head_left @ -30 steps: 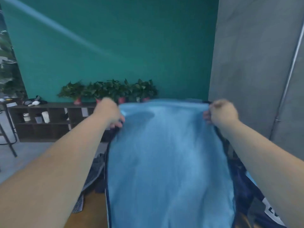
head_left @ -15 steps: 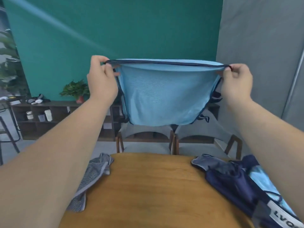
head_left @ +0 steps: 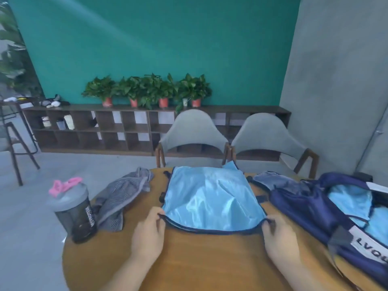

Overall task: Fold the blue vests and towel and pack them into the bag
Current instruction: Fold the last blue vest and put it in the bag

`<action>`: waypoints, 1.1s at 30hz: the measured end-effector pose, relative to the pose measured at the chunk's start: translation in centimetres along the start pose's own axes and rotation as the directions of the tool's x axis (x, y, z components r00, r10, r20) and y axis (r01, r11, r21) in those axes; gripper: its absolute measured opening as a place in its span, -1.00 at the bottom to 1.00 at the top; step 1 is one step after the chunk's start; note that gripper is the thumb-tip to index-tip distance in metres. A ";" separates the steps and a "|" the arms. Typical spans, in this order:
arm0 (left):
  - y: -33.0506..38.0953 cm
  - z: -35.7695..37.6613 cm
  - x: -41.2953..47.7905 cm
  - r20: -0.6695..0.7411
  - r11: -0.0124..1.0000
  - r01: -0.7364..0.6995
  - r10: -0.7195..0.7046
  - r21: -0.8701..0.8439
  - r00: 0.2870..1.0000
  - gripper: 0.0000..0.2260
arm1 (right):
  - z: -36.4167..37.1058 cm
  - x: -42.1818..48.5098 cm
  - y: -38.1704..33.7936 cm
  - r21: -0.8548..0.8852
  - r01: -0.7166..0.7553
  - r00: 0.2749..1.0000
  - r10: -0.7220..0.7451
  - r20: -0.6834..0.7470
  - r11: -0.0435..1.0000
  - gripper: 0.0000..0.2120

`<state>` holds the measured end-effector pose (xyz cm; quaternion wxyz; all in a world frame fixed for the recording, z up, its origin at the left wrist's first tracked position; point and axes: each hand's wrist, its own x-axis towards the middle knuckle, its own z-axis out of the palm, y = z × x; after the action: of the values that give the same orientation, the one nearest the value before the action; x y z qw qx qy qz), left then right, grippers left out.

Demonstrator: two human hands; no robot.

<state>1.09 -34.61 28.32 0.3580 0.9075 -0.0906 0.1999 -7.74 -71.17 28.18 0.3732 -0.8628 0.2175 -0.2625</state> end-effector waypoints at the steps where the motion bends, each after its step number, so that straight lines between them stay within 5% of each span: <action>1: -1.0 0.2 -0.5 0.027 0.999 -0.012 0.011 0.041 1.000 -0.68 | 0.3 -0.6 1.1 -0.094 0.054 0.999 -0.053 0.008 0.994 -0.89; 8: -2.6 -0.5 -0.8 0.046 0.960 -0.094 0.085 0.264 0.995 -0.73 | 1.2 -1.7 0.5 -0.446 0.222 0.973 -0.223 0.051 0.867 -0.66; 16: -1.7 -0.3 -0.8 0.152 0.905 -0.361 0.333 0.224 0.931 -0.67 | 1.1 -2.7 0.4 -0.358 0.506 0.862 -0.474 0.179 0.785 -0.54; 24: -1.4 -0.1 -1.3 -0.004 0.907 -0.207 0.224 0.366 0.975 -0.72 | 1.1 -2.4 0.6 -0.395 0.359 0.923 -0.383 0.020 0.846 -0.64; 29: -1.5 0.0 -1.6 -0.085 0.898 -0.126 0.177 0.421 0.981 -0.76 | 1.0 -2.9 0.4 -0.273 0.592 0.806 -0.559 0.195 0.758 -0.61; 33: -2.3 0.4 -1.8 -0.115 0.874 -0.045 0.114 0.484 0.987 -0.82 | 1.0 -2.7 0.9 -0.200 0.582 0.804 -0.520 0.289 0.788 -0.68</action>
<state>0.30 -33.19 25.90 0.1191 0.9472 -0.0502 0.2936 -9.34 -69.60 26.13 0.1758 -0.9556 -0.0526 -0.2307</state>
